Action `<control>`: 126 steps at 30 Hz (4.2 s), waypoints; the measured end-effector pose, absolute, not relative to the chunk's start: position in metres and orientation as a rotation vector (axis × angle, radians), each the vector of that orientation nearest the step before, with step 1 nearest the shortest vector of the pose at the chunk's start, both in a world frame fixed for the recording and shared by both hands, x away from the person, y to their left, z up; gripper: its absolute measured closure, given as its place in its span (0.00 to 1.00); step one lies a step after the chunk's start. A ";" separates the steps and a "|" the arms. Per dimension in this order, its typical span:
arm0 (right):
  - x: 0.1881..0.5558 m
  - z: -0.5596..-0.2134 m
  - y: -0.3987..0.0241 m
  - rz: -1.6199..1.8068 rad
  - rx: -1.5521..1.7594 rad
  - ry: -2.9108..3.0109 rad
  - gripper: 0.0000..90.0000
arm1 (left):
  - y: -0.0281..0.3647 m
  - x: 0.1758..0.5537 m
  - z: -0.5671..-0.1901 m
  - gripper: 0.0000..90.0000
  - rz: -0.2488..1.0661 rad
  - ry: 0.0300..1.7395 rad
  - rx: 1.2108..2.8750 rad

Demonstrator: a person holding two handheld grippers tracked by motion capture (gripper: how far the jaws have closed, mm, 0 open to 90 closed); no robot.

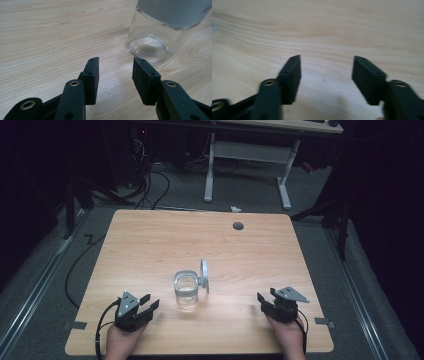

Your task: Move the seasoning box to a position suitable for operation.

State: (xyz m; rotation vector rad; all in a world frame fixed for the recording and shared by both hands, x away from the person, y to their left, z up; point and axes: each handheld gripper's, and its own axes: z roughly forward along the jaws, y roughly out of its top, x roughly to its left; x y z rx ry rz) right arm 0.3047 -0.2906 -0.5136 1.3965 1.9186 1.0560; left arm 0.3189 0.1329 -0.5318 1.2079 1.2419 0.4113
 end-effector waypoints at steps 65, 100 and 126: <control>0.287 -0.517 -0.286 1.225 1.318 1.981 0.96 | 0.049 0.347 -0.515 1.00 0.362 1.178 1.227; 0.291 -0.519 -0.273 1.226 1.306 2.022 0.97 | 0.037 0.301 -0.520 0.98 0.306 1.093 1.278; 0.322 -0.494 -0.241 1.221 1.288 2.015 0.99 | 0.041 0.288 -0.523 0.99 0.232 1.070 1.299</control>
